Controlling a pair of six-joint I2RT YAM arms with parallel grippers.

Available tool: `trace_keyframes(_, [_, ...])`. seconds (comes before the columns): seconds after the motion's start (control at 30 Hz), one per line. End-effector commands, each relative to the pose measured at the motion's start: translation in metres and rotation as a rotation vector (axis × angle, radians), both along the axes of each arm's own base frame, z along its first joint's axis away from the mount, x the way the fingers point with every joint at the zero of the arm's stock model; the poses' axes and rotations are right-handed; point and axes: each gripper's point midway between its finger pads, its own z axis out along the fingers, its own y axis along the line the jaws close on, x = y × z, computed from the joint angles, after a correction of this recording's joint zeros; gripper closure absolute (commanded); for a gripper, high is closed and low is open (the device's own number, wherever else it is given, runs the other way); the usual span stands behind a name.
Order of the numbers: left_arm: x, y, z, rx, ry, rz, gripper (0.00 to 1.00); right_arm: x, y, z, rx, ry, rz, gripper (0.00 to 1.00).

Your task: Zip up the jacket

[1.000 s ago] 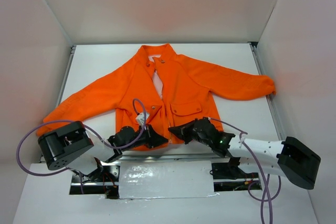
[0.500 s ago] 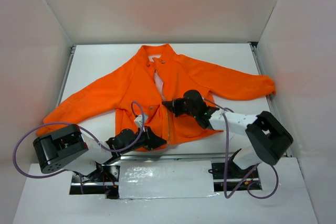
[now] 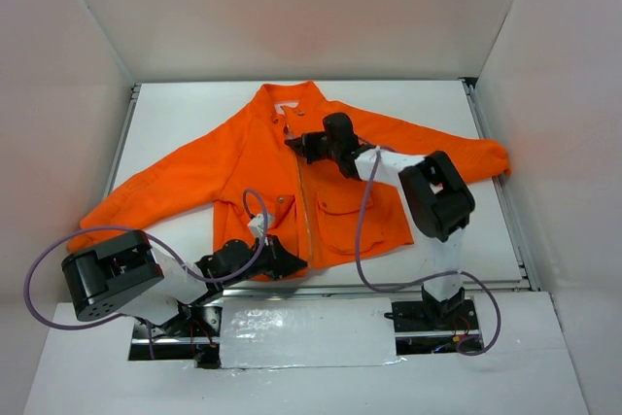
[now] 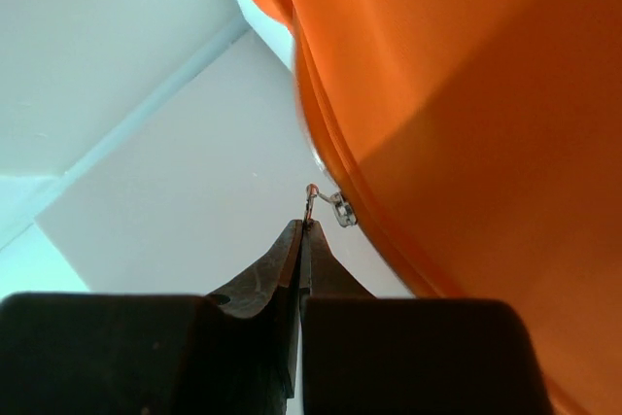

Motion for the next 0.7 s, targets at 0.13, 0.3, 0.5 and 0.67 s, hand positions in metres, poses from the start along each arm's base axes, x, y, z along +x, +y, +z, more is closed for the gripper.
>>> trace_keyframes(0.13, [-0.017, -0.002, 0.001, -0.007, -0.011, -0.073, 1.0, 0.083, 0.019, 0.028, 0.006, -0.168, 0.078, 1.0])
trace_keyframes(0.3, [-0.017, -0.001, 0.002, -0.011, -0.015, -0.071, 1.0, 0.119, 0.022, 0.02, -0.026, -0.202, 0.134, 1.0])
trace_keyframes(0.5, [-0.019, -0.002, 0.001, -0.012, -0.009, -0.08, 1.0, 0.152, 0.025, 0.001, -0.049, -0.203, 0.155, 1.0])
trace_keyframes(0.67, [-0.019, -0.005, 0.0, -0.016, -0.003, -0.087, 1.0, 0.178, 0.024, -0.008, -0.008, -0.244, 0.156, 1.0])
